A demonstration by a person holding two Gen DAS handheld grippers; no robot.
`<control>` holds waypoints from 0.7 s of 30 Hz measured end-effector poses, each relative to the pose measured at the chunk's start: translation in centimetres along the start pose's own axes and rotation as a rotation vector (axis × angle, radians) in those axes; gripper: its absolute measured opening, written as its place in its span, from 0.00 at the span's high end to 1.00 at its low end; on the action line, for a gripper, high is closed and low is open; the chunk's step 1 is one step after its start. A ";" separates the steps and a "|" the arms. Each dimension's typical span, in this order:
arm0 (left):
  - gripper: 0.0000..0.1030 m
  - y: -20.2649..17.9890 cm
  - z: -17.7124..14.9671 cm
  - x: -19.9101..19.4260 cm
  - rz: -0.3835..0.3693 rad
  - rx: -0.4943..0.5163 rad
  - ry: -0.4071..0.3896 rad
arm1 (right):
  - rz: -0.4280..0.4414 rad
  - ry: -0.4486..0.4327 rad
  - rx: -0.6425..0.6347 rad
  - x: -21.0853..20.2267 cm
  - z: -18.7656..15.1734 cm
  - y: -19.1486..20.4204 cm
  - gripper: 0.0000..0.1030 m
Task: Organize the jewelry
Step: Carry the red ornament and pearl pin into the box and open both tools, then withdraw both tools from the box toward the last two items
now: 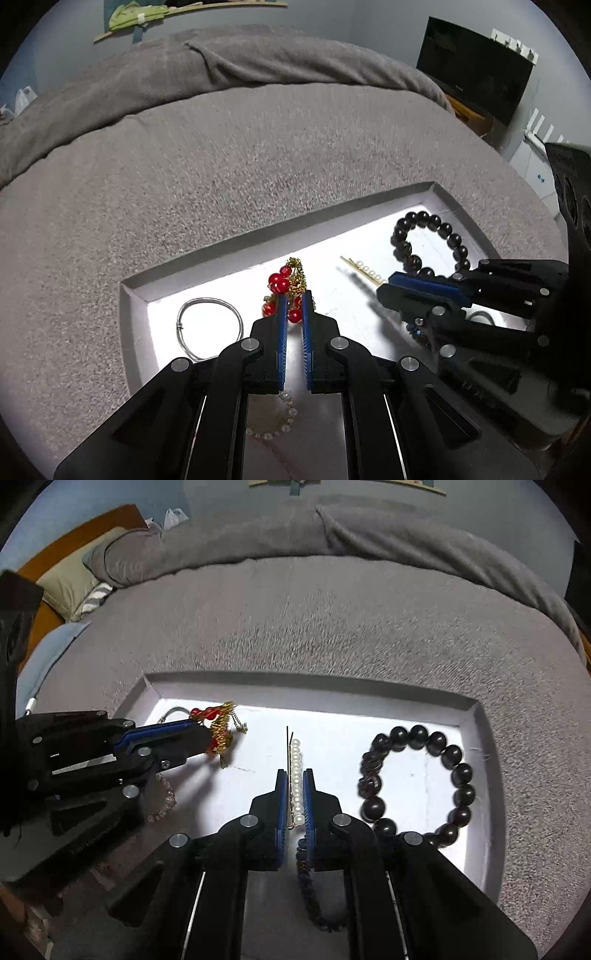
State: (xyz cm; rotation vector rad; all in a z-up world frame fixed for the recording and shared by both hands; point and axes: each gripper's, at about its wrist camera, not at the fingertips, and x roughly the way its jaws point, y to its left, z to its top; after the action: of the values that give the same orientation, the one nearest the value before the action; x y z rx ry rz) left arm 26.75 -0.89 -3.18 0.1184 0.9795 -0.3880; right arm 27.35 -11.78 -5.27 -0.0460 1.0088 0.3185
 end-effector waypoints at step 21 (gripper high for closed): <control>0.58 0.4 -1.9 -3.2 0.011 -0.044 -0.062 | 0.002 -0.086 0.068 -3.9 -1.7 -2.2 0.61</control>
State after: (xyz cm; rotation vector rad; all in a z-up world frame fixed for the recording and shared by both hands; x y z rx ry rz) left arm 23.81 0.85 -1.62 0.0717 0.9256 -0.3578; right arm 24.68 -15.10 -3.17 0.0299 0.9342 0.2857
